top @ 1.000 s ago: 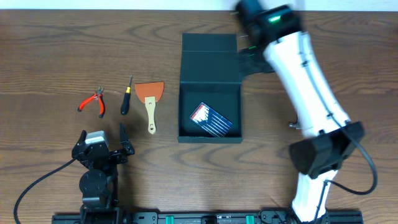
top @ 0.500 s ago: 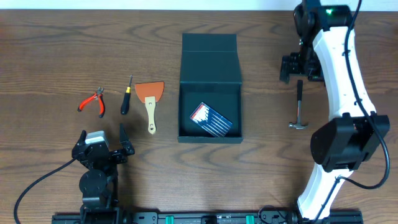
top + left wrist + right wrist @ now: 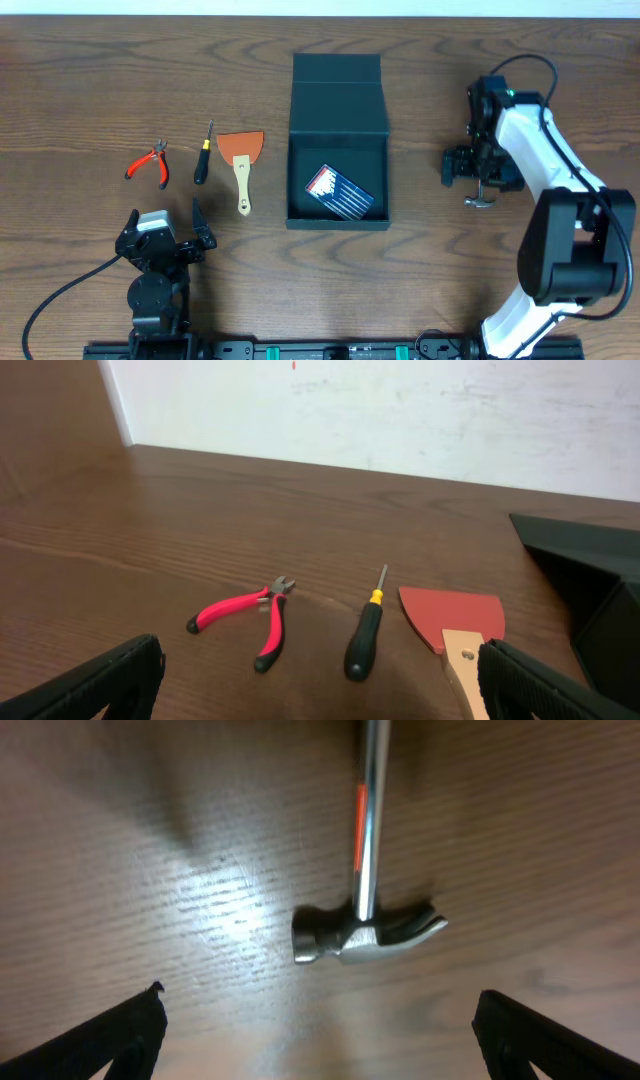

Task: Pack container
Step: 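Move the right gripper to the claw hammer and grasp its head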

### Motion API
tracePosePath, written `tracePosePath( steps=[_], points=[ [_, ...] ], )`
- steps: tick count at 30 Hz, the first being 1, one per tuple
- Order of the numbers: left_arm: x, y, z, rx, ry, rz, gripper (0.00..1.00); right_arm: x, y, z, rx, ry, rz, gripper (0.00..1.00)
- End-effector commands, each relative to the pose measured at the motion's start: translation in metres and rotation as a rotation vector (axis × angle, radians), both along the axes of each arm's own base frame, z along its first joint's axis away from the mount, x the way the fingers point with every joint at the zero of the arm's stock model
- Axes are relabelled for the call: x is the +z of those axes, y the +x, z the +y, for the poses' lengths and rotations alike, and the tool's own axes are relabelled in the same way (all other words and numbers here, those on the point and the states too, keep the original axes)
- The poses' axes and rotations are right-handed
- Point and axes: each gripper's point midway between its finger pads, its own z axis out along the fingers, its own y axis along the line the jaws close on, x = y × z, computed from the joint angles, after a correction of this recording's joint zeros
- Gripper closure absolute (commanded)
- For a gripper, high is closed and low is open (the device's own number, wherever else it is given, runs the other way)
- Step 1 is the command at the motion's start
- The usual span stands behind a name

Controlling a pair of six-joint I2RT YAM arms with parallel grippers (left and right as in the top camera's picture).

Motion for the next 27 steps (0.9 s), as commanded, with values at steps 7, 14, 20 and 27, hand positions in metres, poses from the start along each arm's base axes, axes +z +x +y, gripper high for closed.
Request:
tracePosePath(
  steps=[7,14,20,27],
  points=[
    [-0.018,-0.002,0.003,0.012,0.014,0.053,0.01,-0.029,-0.021,-0.016,0.032,0.081,-0.001,0.01],
    [-0.018,-0.002,0.003,0.012,0.014,0.053,0.01,-0.033,-0.006,-0.015,0.126,0.171,-0.072,0.01],
    [-0.018,-0.002,0.003,0.012,0.014,0.053,0.01,-0.034,0.001,-0.01,0.186,0.183,-0.096,0.01],
    [-0.018,-0.002,0.003,0.012,0.014,0.053,0.02,-0.041,0.001,-0.012,0.238,0.174,-0.106,0.01]
  ],
)
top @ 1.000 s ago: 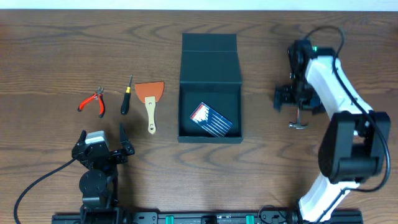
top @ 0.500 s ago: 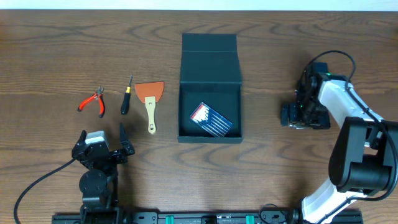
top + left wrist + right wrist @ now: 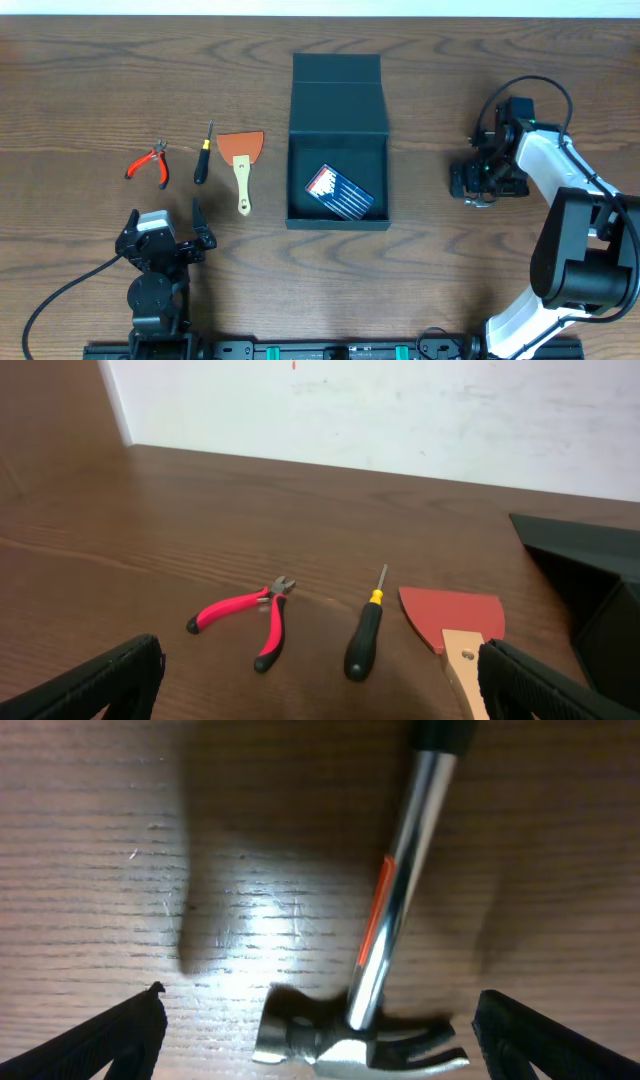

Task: Pack container
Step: 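Move the right gripper to the claw hammer and grasp its head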

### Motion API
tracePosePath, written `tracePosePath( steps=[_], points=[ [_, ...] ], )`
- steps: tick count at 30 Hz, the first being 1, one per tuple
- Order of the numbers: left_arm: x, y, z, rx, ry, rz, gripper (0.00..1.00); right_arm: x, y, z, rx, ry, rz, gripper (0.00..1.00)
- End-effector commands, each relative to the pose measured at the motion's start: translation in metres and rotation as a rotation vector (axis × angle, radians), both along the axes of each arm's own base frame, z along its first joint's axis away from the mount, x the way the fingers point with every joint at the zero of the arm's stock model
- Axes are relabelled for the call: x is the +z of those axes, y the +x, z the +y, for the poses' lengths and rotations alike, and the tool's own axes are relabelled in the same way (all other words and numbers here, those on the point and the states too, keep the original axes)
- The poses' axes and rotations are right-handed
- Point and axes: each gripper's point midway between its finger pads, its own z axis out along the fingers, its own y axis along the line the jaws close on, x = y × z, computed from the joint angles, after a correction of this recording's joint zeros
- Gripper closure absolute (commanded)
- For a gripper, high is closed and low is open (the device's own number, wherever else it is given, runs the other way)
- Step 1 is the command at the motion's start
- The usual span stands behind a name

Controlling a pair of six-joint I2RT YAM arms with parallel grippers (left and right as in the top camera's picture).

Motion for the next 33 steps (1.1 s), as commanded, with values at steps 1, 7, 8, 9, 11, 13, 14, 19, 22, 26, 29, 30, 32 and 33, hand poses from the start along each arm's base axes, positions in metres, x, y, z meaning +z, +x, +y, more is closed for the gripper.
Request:
tracePosePath(
  steps=[1,7,8,9,11,13,14,19,22,26,29,30,32,33],
  points=[
    [-0.018,-0.002,0.003,0.012,0.014,0.053,0.01,-0.001,-0.005,0.003,0.052,0.006,-0.003,0.01],
    [-0.018,-0.002,0.003,0.012,0.014,0.053,0.01,-0.011,-0.016,0.002,0.005,-0.003,0.022,0.01],
    [-0.018,-0.002,0.003,0.012,0.014,0.053,0.02,-0.012,-0.018,-0.001,-0.014,-0.02,0.026,0.01],
    [-0.018,-0.002,0.003,0.012,0.014,0.053,0.01,-0.014,-0.02,-0.004,-0.036,-0.041,0.032,0.01],
    [-0.018,-0.002,0.003,0.012,0.014,0.053,0.01,-0.016,-0.023,-0.006,-0.043,-0.052,0.042,0.01],
    [-0.018,-0.002,0.003,0.012,0.014,0.053,0.01,-0.017,-0.026,-0.007,-0.061,-0.061,0.049,0.01],
    [-0.018,-0.002,0.003,0.012,0.014,0.053,0.02,-0.017,-0.027,-0.008,-0.072,-0.065,0.051,0.01],
    [-0.018,-0.002,0.003,0.012,0.014,0.053,0.01,-0.017,-0.028,-0.008,-0.084,-0.066,0.055,0.01],
    [-0.018,-0.002,0.003,0.012,0.014,0.053,0.01,-0.017,-0.028,-0.008,-0.084,-0.066,0.055,0.01],
    [-0.018,-0.002,0.003,0.012,0.014,0.053,0.02,-0.017,-0.027,-0.008,-0.084,-0.066,0.052,0.01],
    [-0.018,-0.002,0.003,0.012,0.014,0.053,0.01,-0.017,-0.025,-0.009,-0.079,-0.067,0.043,0.01],
    [-0.018,-0.002,0.003,0.012,0.014,0.053,0.02,-0.017,-0.024,-0.009,-0.079,-0.067,0.039,0.01],
    [-0.018,-0.002,0.003,0.012,0.014,0.053,0.02,-0.017,-0.022,-0.009,-0.068,-0.068,0.032,0.01],
    [-0.018,-0.002,0.003,0.012,0.014,0.053,0.02,-0.017,-0.022,-0.009,-0.067,-0.067,0.03,0.01]
  ],
)
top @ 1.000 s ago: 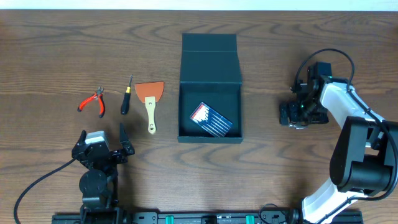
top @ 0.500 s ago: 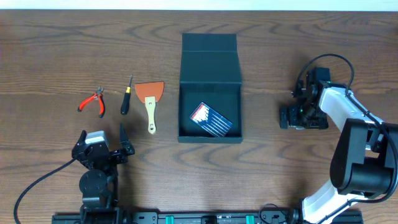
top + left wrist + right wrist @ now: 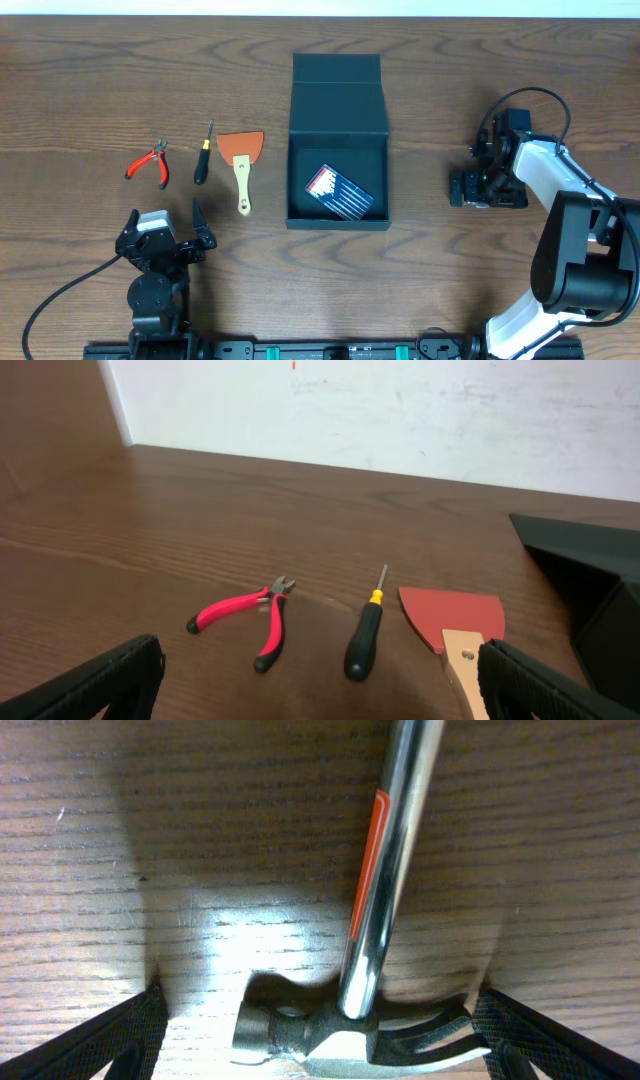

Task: Pack container
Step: 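Move the right gripper to the claw hammer and grasp its head, then lift the hammer and carry it over the green box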

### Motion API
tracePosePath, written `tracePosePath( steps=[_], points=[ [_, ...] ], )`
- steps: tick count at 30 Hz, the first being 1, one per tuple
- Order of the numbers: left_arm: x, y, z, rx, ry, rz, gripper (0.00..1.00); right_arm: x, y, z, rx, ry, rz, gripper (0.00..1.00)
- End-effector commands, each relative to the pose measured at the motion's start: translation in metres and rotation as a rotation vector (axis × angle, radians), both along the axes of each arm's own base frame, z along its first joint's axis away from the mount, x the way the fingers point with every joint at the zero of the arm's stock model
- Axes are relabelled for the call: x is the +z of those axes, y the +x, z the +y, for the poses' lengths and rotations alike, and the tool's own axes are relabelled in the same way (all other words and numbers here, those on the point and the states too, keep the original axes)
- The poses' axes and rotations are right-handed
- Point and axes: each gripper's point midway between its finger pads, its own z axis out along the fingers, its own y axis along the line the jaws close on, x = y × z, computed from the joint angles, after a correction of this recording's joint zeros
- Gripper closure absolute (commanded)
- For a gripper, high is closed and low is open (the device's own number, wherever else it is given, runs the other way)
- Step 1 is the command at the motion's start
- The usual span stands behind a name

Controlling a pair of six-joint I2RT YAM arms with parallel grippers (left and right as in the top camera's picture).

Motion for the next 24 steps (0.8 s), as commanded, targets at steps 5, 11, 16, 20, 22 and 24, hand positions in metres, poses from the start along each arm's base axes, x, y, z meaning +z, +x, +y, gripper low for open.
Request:
tracePosePath(
  steps=[5,11,16,20,22,24],
  points=[
    [-0.0177,-0.0022,0.0027,0.012,0.014,0.053,0.01,-0.0052,-0.0053,-0.0057,0.004,-0.039,0.014,0.01],
    [-0.0177,-0.0022,0.0027,0.012,0.014,0.053,0.01,-0.0052,-0.0054,-0.0057,0.008,-0.039,0.015,0.04],
    [-0.0177,-0.0022,0.0027,0.012,0.014,0.053,0.02,-0.0052,-0.0055,-0.0057,0.007,-0.039,0.015,0.17],
    [-0.0177,-0.0022,0.0027,0.012,0.014,0.053,0.01,-0.0051,-0.0054,-0.0057,0.007,-0.039,0.015,0.34],
    [-0.0177,-0.0022,0.0027,0.012,0.014,0.053,0.01,-0.0052,-0.0055,-0.0057,0.007,-0.039,0.015,0.42],
    [-0.0177,-0.0022,0.0027,0.012,0.014,0.053,0.01,-0.0052,-0.0055,-0.0057,0.007,-0.039,0.015,0.45]
  ],
)
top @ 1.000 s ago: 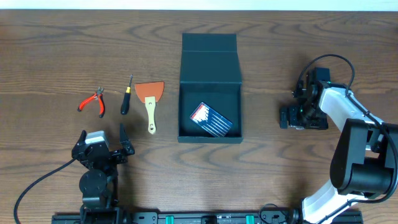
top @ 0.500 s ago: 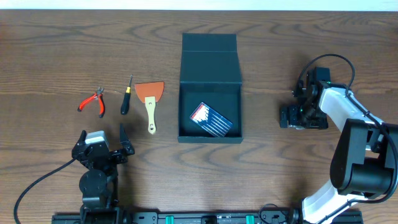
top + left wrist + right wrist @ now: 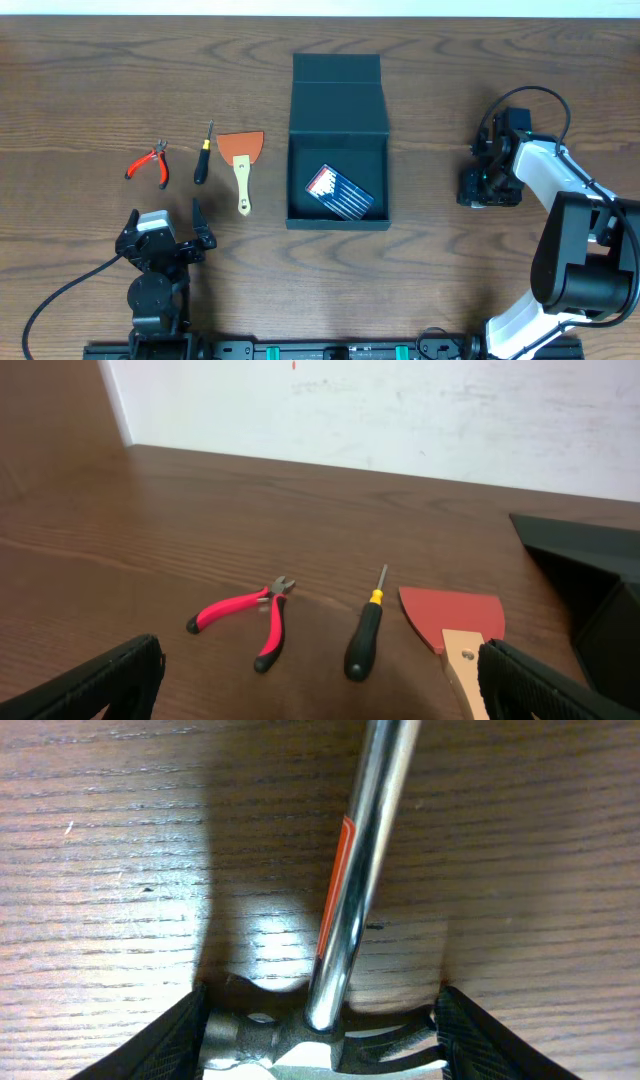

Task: Pack container
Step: 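Lift the hammer and carry it over the green box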

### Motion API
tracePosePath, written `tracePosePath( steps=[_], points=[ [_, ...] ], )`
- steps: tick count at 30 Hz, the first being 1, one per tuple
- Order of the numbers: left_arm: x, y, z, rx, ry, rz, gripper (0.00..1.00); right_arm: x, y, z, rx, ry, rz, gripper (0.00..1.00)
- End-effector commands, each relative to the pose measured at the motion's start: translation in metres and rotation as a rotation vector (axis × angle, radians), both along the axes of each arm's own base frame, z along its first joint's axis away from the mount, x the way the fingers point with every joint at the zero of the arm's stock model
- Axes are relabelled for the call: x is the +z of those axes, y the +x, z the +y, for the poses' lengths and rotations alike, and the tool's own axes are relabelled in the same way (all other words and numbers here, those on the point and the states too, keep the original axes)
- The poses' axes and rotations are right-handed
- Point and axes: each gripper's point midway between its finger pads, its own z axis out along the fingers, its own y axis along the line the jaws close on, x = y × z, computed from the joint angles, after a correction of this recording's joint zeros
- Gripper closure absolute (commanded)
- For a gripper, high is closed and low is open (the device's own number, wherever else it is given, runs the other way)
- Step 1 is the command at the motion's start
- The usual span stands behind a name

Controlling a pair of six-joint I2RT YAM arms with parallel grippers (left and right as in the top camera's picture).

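Note:
A steel hammer point(image 3: 348, 880) with an orange stripe on its shaft lies on the wooden table at the right. My right gripper point(image 3: 322, 1038) points down on it, one finger against each end of the hammer head, shut on it. From overhead the right gripper point(image 3: 488, 188) hides the hammer. The open black box point(image 3: 294, 180) stands mid-table with a flat red-and-blue packet point(image 3: 339, 192) inside. My left gripper point(image 3: 165, 216) rests open near the front left, empty.
Red pliers point(image 3: 150, 163), a black screwdriver point(image 3: 203, 158) and a red-bladed scraper point(image 3: 242, 160) lie in a row left of the box. The box lid point(image 3: 337, 90) lies folded back behind it. The left wrist view shows the same three tools ahead of the open fingers point(image 3: 95, 680).
My right gripper's fingers have closed in from wide apart to touching both ends of the hammer head. The left arm and the other tools have not moved.
My right gripper hung open well above the hammer, head near mid-view. Then it stood lower and turned over the shaft, then lower still with the head between wide fingers. Now the fingers clamp the head. The left arm stayed still throughout.

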Motion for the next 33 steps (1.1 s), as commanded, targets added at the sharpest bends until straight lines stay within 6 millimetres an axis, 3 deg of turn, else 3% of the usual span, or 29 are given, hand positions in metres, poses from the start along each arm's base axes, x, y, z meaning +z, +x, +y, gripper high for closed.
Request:
tracePosePath(
  steps=[1,5,16,33],
  points=[
    [-0.018,-0.002,0.003,0.012,0.014,0.053,0.01,-0.006,-0.008,-0.005,0.001,-0.033,0.027,0.47],
    [-0.018,-0.002,0.003,0.012,0.014,0.053,0.01,-0.006,-0.008,-0.005,0.001,-0.033,0.027,0.52],
    [-0.018,-0.002,0.003,0.012,0.014,0.053,0.01,-0.003,-0.003,-0.005,0.0,-0.031,0.015,0.52],
    [-0.018,-0.002,0.003,0.012,0.014,0.053,0.02,0.028,0.022,-0.006,0.004,-0.031,-0.022,0.53]
  ],
)
